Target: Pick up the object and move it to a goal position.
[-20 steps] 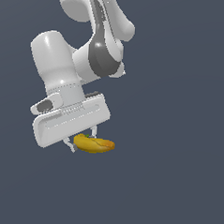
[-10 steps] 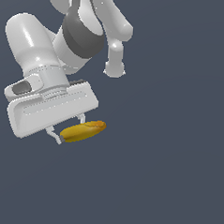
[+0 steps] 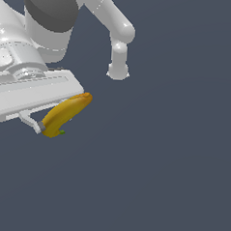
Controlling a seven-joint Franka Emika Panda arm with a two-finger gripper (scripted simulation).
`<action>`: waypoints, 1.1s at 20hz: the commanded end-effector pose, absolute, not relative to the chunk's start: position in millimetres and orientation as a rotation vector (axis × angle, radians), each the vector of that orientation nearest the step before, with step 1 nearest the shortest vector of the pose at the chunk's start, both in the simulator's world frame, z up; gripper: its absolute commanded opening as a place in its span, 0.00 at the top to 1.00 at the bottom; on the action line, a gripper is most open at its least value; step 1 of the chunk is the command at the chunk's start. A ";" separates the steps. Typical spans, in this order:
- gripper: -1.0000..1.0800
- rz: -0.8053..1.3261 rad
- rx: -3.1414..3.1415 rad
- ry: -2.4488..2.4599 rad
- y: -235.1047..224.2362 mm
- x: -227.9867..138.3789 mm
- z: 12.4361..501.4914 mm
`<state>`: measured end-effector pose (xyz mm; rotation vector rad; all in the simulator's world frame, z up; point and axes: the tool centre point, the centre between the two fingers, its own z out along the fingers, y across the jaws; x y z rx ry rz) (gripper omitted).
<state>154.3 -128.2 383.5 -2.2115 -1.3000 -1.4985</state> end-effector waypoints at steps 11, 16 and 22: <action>1.00 -1.663 -1.920 -1.472 -161.6 144.6 440.5; 1.00 -1.688 -1.860 -1.502 -167.9 142.8 450.4; 1.00 -1.696 -1.836 -1.514 -170.4 142.4 454.4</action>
